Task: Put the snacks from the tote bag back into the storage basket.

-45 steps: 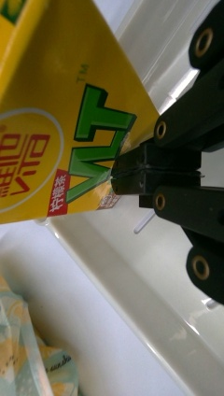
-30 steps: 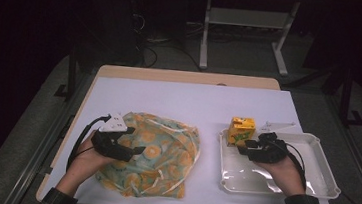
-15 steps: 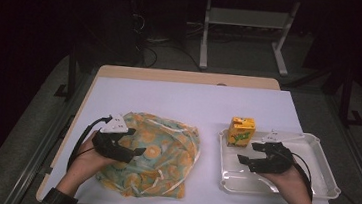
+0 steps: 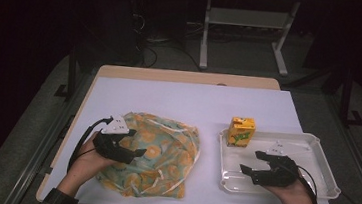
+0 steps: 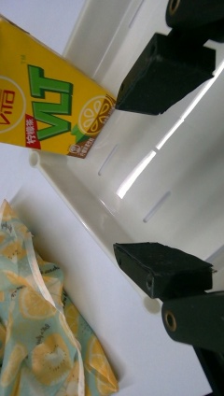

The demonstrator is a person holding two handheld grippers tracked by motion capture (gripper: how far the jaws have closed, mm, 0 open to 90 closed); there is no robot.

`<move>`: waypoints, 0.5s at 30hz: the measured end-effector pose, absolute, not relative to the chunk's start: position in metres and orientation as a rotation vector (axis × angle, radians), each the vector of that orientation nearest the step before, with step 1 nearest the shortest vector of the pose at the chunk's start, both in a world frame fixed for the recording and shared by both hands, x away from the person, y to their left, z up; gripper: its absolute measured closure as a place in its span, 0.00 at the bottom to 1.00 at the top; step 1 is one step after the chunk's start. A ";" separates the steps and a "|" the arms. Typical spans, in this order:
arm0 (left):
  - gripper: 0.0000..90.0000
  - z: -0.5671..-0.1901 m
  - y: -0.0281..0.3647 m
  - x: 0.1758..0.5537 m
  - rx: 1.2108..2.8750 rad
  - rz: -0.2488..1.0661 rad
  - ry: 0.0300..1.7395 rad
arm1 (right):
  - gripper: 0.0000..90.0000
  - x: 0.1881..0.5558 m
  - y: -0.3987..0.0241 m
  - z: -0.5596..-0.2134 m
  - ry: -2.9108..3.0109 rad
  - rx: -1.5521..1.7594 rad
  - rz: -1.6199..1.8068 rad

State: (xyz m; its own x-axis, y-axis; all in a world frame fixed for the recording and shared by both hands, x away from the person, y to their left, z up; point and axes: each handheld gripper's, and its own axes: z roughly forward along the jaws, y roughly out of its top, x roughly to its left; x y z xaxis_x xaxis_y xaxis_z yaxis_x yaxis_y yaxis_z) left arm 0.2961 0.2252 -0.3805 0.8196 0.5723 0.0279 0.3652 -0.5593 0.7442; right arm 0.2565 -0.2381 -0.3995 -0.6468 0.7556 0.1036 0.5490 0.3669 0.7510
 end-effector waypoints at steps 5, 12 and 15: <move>0.27 -0.381 0.225 0.296 2.223 0.345 0.688 | 0.28 0.248 -0.239 -0.404 2.382 1.138 1.146; 0.27 -0.382 0.222 0.295 2.228 0.349 0.681 | 0.26 0.247 -0.238 -0.406 2.389 1.136 1.146; 0.27 -0.383 0.221 0.296 2.239 0.347 0.669 | 0.25 0.247 -0.237 -0.407 2.394 1.136 1.142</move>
State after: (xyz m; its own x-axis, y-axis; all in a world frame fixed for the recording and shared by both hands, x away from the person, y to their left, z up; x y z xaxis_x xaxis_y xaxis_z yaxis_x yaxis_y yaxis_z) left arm 0.2957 0.2213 -0.3826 0.8259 0.5625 0.0389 0.3562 -0.5739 0.7374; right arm 0.2465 -0.2367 -0.4066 -0.6625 0.7428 0.0961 0.5421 0.3870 0.7459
